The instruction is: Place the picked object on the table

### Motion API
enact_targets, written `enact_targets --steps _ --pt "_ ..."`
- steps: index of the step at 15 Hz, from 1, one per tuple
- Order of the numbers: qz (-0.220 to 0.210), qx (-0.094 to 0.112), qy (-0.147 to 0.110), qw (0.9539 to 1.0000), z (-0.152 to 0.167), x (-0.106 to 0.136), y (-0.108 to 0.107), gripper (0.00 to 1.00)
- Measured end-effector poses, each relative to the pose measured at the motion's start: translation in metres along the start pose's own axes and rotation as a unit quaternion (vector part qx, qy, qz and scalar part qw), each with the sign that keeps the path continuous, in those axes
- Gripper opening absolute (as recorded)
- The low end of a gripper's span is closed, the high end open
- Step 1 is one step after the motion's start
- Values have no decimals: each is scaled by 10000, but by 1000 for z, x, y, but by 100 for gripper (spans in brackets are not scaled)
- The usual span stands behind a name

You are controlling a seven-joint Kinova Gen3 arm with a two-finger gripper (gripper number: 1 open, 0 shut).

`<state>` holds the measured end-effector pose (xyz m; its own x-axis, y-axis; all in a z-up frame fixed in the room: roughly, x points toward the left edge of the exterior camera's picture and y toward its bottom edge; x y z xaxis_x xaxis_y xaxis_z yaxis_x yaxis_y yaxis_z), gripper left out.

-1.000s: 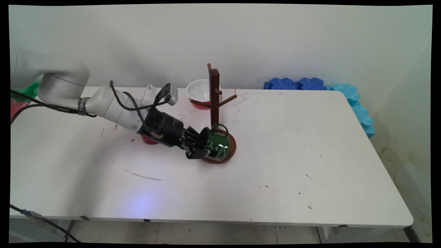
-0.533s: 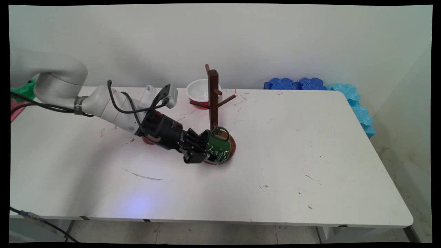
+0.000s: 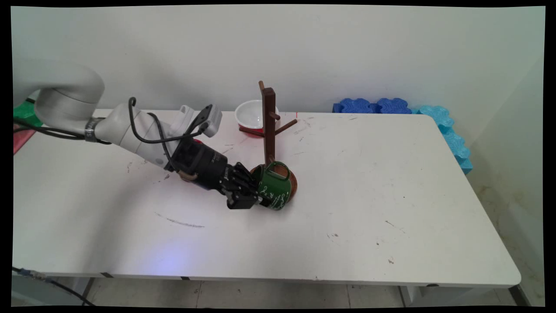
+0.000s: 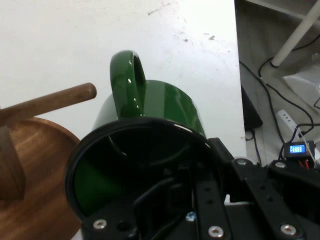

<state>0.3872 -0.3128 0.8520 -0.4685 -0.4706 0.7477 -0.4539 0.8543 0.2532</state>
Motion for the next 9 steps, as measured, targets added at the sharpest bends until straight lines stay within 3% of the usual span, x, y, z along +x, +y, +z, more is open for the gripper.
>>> enact_targets --steps 9 --pt "270 87 -185 9994 -26 2 4 0"
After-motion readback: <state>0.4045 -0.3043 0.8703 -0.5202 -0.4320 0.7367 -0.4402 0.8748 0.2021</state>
